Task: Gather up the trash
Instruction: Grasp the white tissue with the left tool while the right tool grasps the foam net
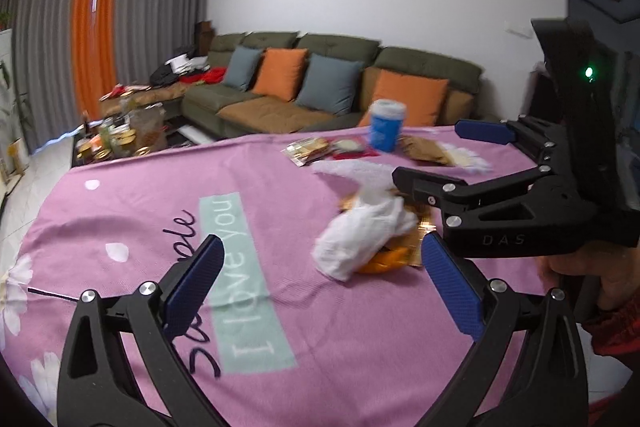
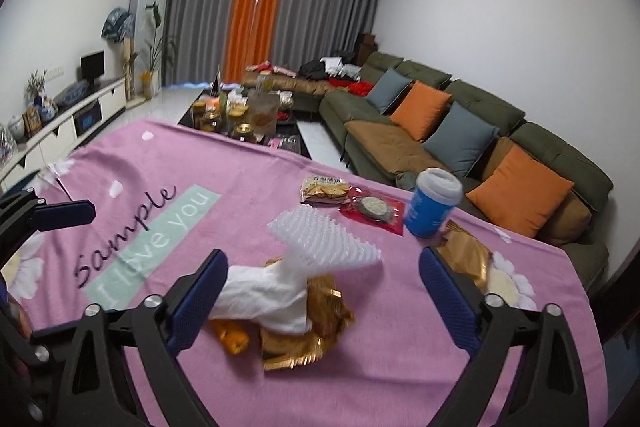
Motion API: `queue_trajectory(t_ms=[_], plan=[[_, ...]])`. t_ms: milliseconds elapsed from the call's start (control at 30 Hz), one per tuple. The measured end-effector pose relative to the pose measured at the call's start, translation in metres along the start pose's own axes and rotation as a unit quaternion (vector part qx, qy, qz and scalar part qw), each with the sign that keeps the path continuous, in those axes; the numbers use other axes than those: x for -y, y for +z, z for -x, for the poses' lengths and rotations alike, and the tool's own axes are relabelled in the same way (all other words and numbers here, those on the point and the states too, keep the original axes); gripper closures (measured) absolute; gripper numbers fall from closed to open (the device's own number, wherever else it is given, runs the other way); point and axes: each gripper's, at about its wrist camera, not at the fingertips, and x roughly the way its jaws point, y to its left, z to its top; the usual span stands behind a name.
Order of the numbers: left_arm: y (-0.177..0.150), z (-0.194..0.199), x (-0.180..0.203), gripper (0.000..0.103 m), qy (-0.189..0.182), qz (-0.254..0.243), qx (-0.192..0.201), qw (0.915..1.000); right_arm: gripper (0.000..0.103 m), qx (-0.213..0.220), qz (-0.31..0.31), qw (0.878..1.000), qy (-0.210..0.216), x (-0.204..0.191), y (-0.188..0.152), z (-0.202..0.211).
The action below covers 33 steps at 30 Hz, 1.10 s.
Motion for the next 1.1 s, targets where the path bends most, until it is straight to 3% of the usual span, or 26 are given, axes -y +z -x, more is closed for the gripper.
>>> queue_trajectory(t_ms=[300, 400, 467, 600, 633, 700, 833, 900, 967, 1100], plan=[[0.007, -0.061, -0.019, 0.006, -0.025, 0.037, -0.078, 0.9959, 0.023, -0.042, 0.047, 0.997, 0.038, -0.002, 0.017, -0.049], [0.008, -0.075, -0.020, 0.006, -0.028, 0.034, -0.091, 0.9949, 0.035, -0.063, 0.063, 0.995, 0.053, -0.006, 0.019, -0.061], [0.010, -0.085, -0.017, 0.006, -0.030, 0.026, -0.100, 0.9941, 0.052, -0.077, 0.068, 0.993, 0.056, -0.006, 0.019, -0.068], [0.012, -0.105, -0.011, 0.006, -0.043, 0.015, -0.121, 0.9916, 0.073, -0.100, 0.061, 0.991, 0.069, -0.002, 0.016, -0.076], [0.013, -0.111, -0.009, 0.006, -0.050, 0.013, -0.126, 0.9907, 0.083, -0.100, 0.054, 0.991, 0.074, 0.001, 0.016, -0.076], [0.014, -0.118, -0.006, 0.010, -0.058, 0.010, -0.132, 0.9895, 0.089, -0.098, 0.034, 0.991, 0.087, 0.007, 0.017, -0.075], [0.014, -0.134, 0.001, 0.031, -0.075, 0.003, -0.152, 0.9855, 0.091, -0.089, 0.008, 0.991, 0.098, 0.018, 0.020, -0.071], [0.014, -0.139, 0.002, 0.035, -0.083, 0.005, -0.156, 0.9842, 0.092, -0.085, -0.001, 0.991, 0.102, 0.021, 0.021, -0.069], [0.014, -0.145, 0.003, 0.055, -0.089, 0.005, -0.160, 0.9831, 0.092, -0.079, -0.006, 0.992, 0.101, 0.023, 0.022, -0.066], [0.016, -0.146, -0.001, 0.072, -0.091, 0.020, -0.140, 0.9858, 0.092, -0.073, -0.011, 0.992, 0.100, 0.023, 0.022, -0.063]])
